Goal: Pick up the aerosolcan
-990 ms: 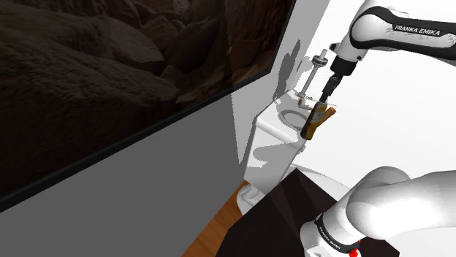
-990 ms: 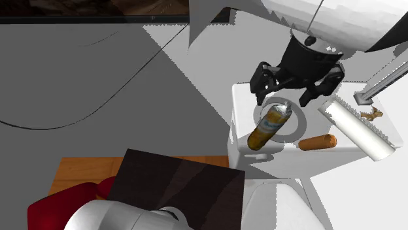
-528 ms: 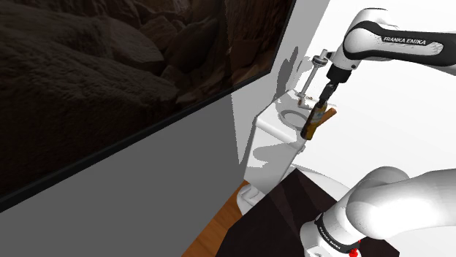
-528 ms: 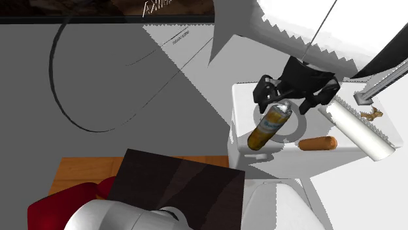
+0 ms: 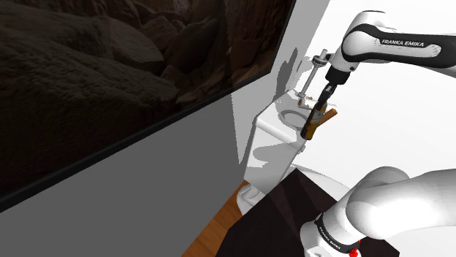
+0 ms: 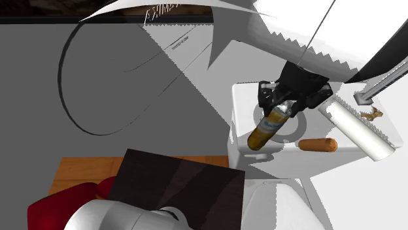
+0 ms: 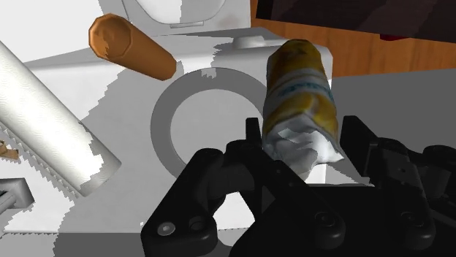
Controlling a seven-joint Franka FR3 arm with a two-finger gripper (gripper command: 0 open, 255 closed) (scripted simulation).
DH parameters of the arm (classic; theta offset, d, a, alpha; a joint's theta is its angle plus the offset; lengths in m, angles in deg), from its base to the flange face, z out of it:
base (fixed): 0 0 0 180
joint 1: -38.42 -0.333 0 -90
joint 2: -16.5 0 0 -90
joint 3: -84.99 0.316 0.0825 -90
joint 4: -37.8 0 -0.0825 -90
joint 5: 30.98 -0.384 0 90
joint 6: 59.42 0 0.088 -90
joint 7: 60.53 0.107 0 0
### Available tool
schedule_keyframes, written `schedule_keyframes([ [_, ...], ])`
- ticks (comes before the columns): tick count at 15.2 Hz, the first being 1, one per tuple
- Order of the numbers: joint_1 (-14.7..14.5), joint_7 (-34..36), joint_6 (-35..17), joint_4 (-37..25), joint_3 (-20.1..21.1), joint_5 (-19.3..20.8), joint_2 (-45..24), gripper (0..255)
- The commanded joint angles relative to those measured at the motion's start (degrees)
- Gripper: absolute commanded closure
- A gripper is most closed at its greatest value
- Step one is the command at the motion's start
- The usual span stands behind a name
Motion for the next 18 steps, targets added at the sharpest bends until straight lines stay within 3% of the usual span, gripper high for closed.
schedule_keyframes([
  [1, 0.0, 0.0, 0.0, 0.1, 0.0, 0.0, -0.1, 255],
  [4, 0.0, 0.0, 0.0, 0.1, 0.0, 0.0, 0.0, 255],
  [18, -0.7, -0.8, 10.5, -11.1, 1.6, -1.4, -0.8, 255],
])
